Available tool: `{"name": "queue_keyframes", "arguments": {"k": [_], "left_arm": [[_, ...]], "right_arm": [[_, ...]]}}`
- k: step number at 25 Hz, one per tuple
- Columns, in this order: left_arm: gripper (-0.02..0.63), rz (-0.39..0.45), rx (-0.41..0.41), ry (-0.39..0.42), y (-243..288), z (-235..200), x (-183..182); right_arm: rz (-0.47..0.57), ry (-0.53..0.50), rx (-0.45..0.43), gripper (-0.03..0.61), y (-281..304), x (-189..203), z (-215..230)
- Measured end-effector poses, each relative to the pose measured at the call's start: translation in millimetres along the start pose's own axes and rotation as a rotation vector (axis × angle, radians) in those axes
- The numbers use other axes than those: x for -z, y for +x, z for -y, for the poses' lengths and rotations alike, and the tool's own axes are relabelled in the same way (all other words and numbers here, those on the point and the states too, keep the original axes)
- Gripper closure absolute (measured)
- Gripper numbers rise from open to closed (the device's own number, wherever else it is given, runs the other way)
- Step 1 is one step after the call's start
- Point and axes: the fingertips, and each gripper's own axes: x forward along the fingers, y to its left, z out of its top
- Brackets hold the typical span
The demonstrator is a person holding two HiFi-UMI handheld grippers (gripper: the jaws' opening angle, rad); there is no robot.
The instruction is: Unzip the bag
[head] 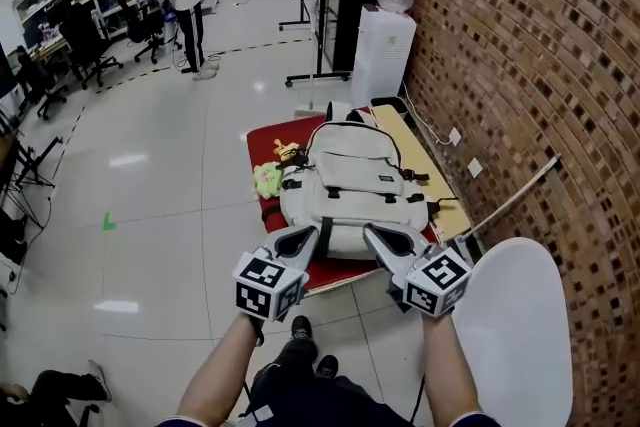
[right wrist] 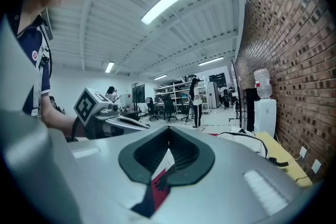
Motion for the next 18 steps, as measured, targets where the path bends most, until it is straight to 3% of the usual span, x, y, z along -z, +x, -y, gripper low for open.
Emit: {"name": "queue_keyframes", "arguments": {"k": [7,11,14,18], "left_arm": [[0.611,-0.015,-0.036,-0.064,75.1,-74.1,-7.9],[0.611,-0.056,-0.058,-0.115,115.6,-122.2,-6.4],[0.609,-0.105,-0.107,-0.106,140.5,-155.9,-1.0],[0.609,-0.170,-0.145,-0.106,166.3,-183.0,11.2]], "right_arm": [[-0.101,-0.057,-0.071,0.572,76.1,-1.9,70.9],[-0.198,-0.083,-0.106,0.572,134.8,7.3,112.1],[-0.260,-0.103,-0.142,0.572,180.6,16.7,136.6],[-0.358,-0.129,-0.206,0.518,233.8,40.4,159.3]]}}
